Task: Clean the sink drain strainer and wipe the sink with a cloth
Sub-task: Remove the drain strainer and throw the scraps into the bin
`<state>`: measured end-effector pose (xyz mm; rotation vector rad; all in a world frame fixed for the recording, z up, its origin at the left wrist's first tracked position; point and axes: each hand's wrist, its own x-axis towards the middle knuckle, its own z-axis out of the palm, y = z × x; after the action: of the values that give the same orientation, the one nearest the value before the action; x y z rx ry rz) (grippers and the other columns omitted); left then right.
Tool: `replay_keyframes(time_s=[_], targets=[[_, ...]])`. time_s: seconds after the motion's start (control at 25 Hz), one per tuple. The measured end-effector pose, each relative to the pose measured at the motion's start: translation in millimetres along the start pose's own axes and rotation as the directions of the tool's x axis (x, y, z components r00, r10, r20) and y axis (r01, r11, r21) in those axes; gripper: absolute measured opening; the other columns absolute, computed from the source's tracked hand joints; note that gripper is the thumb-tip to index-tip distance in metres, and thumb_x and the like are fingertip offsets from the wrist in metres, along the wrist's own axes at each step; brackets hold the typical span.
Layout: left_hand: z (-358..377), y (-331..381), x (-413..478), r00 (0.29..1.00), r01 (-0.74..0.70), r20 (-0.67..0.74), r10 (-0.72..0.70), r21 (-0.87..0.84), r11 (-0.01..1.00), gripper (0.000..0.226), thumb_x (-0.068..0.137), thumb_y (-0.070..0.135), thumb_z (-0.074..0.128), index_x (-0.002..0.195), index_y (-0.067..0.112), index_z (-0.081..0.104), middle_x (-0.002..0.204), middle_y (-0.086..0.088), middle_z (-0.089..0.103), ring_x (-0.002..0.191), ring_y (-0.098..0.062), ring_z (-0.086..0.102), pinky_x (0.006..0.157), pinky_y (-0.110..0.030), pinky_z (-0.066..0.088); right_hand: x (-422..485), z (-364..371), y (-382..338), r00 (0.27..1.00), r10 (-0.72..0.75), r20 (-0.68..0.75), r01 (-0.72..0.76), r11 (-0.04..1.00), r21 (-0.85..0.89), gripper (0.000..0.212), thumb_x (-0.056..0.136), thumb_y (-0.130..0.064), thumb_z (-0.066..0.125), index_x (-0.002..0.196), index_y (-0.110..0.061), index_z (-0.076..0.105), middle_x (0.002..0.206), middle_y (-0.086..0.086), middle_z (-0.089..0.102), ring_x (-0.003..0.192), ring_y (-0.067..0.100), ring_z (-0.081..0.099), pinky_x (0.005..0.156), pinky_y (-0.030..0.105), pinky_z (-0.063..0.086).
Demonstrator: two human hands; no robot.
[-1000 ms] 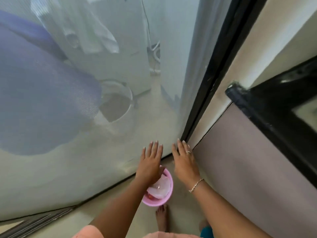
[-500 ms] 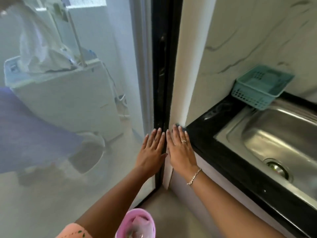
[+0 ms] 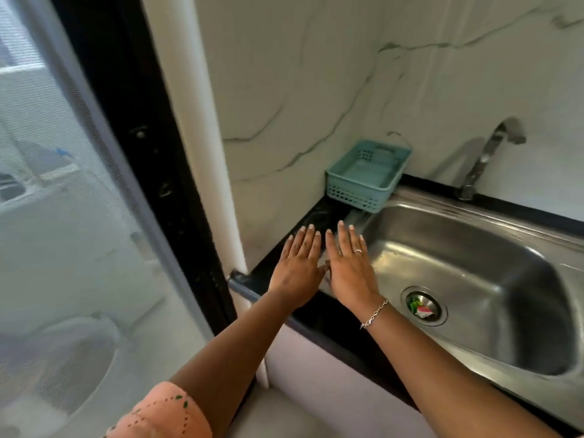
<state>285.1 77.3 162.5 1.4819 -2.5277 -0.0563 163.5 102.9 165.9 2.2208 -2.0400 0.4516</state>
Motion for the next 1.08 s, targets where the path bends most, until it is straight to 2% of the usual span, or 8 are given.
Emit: replay_keyframes(time_s=[0.16,0.32,0.44,0.56,0.72,0.88,0.96,1.08], targets=[[23.6,50.0,46.6,0.996,-0.077,0.055,0.076,0.024,0.997,0.063,0.099,0.038,0.023,0.146,0.008,-0.005,0.158,-0.012,-0.007,0.145,-0.024,-0.011,0.117,-0.036,-0.009,-1.6,-2.1,69.2,0.996,0.092,0.012,-0.092,0.996,0.007,0.062,0.096,-0.017,0.039,0.149,-0.012,0.007,0.159,0.014,-0.001,0.147,0.03,-0.003,0.12,0.04,-0.001],[56.9,110.7,89.1,0.977,-0.175,0.123,0.175,-0.006,0.984,0.064,0.098,0.038,0.029,0.147,0.007,0.001,0.158,-0.014,0.001,0.146,-0.026,-0.006,0.118,-0.04,-0.006,-9.8,3.8,151.0,0.98,0.189,0.059,-0.188,0.982,-0.033,0.063,0.095,-0.01,0.041,0.148,-0.013,0.009,0.159,0.016,-0.001,0.147,0.031,-0.001,0.12,0.04,0.002],[77.4,141.0,109.9,0.949,-0.254,0.201,0.244,0.026,0.967,0.061,0.095,0.031,0.041,0.144,0.007,0.015,0.155,-0.017,0.015,0.146,-0.03,0.005,0.12,-0.044,0.003,-18.8,9.2,200.2,0.962,0.249,0.109,-0.246,0.969,-0.036,0.064,0.093,-0.003,0.041,0.148,-0.013,0.01,0.159,0.015,-0.002,0.147,0.03,-0.001,0.121,0.039,0.003],[90.9,160.6,130.9,0.925,-0.308,0.258,0.279,0.079,0.948,0.053,0.091,0.025,0.05,0.137,0.008,0.031,0.146,-0.016,0.034,0.139,-0.03,0.024,0.119,-0.044,0.01,-25.2,14.4,240.8,0.944,0.282,0.173,-0.285,0.959,-0.008,0.066,0.09,0.005,0.042,0.147,-0.014,0.015,0.159,0.012,0.001,0.148,0.027,0.0,0.12,0.036,0.007],[111.0,176.6,156.5,0.855,-0.457,0.365,0.369,0.193,0.868,0.043,0.088,0.018,0.055,0.128,0.008,0.042,0.132,-0.015,0.049,0.127,-0.031,0.041,0.118,-0.044,0.01,-33.3,26.8,284.6,0.929,0.294,0.225,-0.306,0.952,0.019,0.058,0.089,0.007,0.043,0.142,-0.013,0.03,0.156,0.01,0.021,0.146,0.025,0.015,0.116,0.031,0.023],[135.2,184.6,176.3,0.804,-0.515,0.432,0.409,0.161,0.842,0.037,0.087,0.019,0.057,0.122,0.008,0.049,0.127,-0.014,0.053,0.122,-0.03,0.046,0.115,-0.041,0.018,-38.7,44.7,307.3,0.879,0.327,0.348,-0.366,0.929,0.053,0.049,0.086,0.007,0.047,0.131,-0.012,0.048,0.134,0.009,0.05,0.129,0.025,0.042,0.103,0.031,0.042],[150.0,190.7,184.4,0.786,-0.52,0.46,0.413,0.129,0.845,0.035,0.086,0.019,0.057,0.119,0.009,0.051,0.125,-0.013,0.055,0.119,-0.03,0.048,0.112,-0.039,0.023,-38.6,56.2,314.2,0.843,0.337,0.42,-0.394,0.918,0.054,0.043,0.085,0.005,0.048,0.125,-0.011,0.054,0.124,0.01,0.056,0.121,0.026,0.048,0.097,0.034,0.047],[174.3,198.5,193.6,0.754,-0.53,0.517,0.406,0.114,0.84,0.031,0.087,0.015,0.052,0.118,0.011,0.054,0.123,-0.012,0.057,0.118,-0.03,0.048,0.111,-0.04,0.023,-38.0,73.7,321.5,0.806,0.353,0.475,-0.43,0.901,0.06,0.034,0.086,-0.001,0.051,0.118,-0.011,0.06,0.118,0.01,0.058,0.116,0.027,0.051,0.091,0.034,0.048]])
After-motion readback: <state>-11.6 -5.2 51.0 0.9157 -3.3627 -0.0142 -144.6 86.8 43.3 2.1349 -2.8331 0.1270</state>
